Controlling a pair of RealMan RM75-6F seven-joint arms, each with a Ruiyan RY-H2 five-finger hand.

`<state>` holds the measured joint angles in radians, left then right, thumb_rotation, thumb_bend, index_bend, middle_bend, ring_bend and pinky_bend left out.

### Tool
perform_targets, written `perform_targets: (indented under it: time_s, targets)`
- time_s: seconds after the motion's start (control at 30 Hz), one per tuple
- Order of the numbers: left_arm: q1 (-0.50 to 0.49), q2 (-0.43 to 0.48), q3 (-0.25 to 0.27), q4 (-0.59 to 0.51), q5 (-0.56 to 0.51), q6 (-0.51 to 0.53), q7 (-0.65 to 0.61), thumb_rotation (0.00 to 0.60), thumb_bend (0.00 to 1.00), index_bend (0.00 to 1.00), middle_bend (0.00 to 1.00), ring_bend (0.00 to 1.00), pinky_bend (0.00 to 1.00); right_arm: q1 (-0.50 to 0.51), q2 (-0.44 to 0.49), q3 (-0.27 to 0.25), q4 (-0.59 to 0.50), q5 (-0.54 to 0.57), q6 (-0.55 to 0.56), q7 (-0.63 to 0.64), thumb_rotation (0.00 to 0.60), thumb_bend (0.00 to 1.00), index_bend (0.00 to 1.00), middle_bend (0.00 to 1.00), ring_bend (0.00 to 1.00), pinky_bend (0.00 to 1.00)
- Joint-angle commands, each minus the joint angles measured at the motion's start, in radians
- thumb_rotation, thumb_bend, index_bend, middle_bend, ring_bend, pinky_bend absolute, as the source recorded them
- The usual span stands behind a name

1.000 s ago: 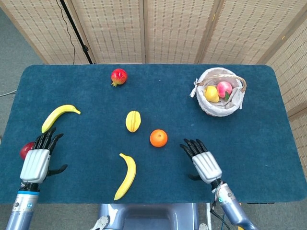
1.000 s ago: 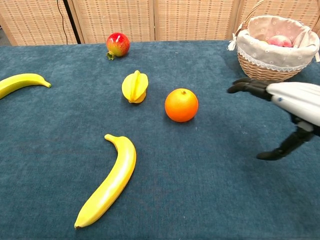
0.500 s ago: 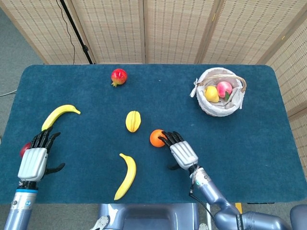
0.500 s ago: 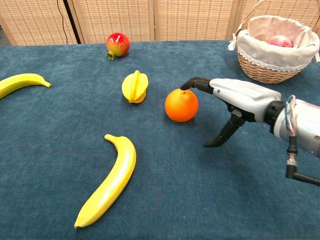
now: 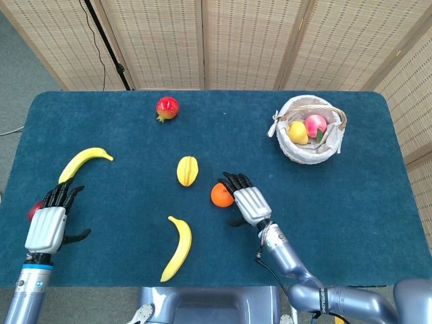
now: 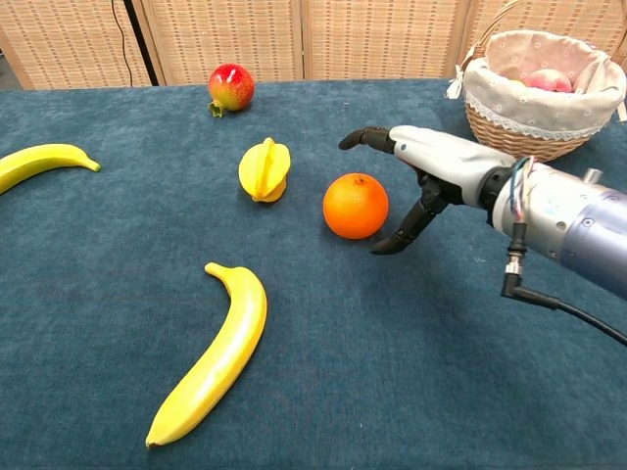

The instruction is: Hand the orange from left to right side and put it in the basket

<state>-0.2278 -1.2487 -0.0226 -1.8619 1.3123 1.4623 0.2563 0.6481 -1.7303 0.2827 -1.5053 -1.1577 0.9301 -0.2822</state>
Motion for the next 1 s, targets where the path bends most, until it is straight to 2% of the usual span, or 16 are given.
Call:
perform_targets:
  time_s: [0.03, 0.3, 0.4, 0.43, 0.5, 0.57, 0.63, 0.67, 0.77, 1.0]
  targets:
    - [0.003, 0.003, -0.003, 0.001, 0.001, -0.003, -0.005, 0.6, 0.11, 0.15, 0.04, 0.02, 0.09, 0.029, -0.036, 0.01, 0.046, 0.045, -0.029, 0.006, 0.6, 0.0, 0.08, 0.02, 0.0, 0.0]
    - [0.009, 0.011, -0.017, 0.008, -0.008, -0.018, -0.024, 0.6, 0.11, 0.15, 0.04, 0.02, 0.09, 0.075, -0.112, 0.016, 0.139, 0.116, -0.066, 0.025, 0.6, 0.0, 0.08, 0.02, 0.0, 0.0]
    - [0.01, 0.013, -0.021, 0.008, -0.01, -0.027, -0.03, 0.6, 0.11, 0.15, 0.04, 0.02, 0.09, 0.083, -0.133, 0.016, 0.166, 0.121, -0.063, 0.042, 0.6, 0.0, 0.11, 0.04, 0.02, 0.03]
    - [0.01, 0.014, -0.021, 0.009, -0.009, -0.029, -0.031, 0.6, 0.11, 0.15, 0.04, 0.02, 0.09, 0.084, -0.141, 0.017, 0.174, 0.118, -0.058, 0.051, 0.6, 0.0, 0.15, 0.07, 0.05, 0.07]
    - [0.011, 0.014, -0.023, 0.01, -0.01, -0.035, -0.035, 0.6, 0.11, 0.15, 0.04, 0.02, 0.09, 0.083, -0.164, 0.019, 0.202, 0.1, -0.033, 0.078, 0.6, 0.0, 0.29, 0.19, 0.19, 0.24]
    - [0.01, 0.014, -0.027, 0.013, -0.014, -0.043, -0.039, 0.6, 0.11, 0.15, 0.04, 0.02, 0.09, 0.077, -0.197, 0.019, 0.244, 0.073, 0.009, 0.107, 0.6, 0.0, 0.53, 0.4, 0.43, 0.52]
    - [0.01, 0.014, -0.029, 0.016, -0.017, -0.049, -0.042, 0.6, 0.11, 0.15, 0.04, 0.02, 0.09, 0.073, -0.219, 0.015, 0.279, 0.055, 0.037, 0.124, 0.6, 0.01, 0.68, 0.55, 0.57, 0.66]
    - [0.01, 0.015, -0.031, 0.017, -0.019, -0.052, -0.045, 0.6, 0.11, 0.15, 0.04, 0.02, 0.09, 0.07, -0.227, 0.013, 0.295, 0.05, 0.046, 0.132, 0.6, 0.03, 0.72, 0.6, 0.61, 0.7]
    - [0.01, 0.014, -0.035, 0.021, -0.024, -0.058, -0.047, 0.6, 0.11, 0.15, 0.04, 0.02, 0.09, 0.063, -0.234, 0.013, 0.315, 0.053, 0.062, 0.131, 0.6, 0.06, 0.74, 0.65, 0.67, 0.75]
    - [0.01, 0.012, -0.039, 0.025, -0.026, -0.073, -0.048, 0.6, 0.11, 0.15, 0.04, 0.02, 0.09, 0.045, -0.199, 0.013, 0.282, 0.054, 0.089, 0.104, 0.6, 0.07, 0.74, 0.65, 0.69, 0.76]
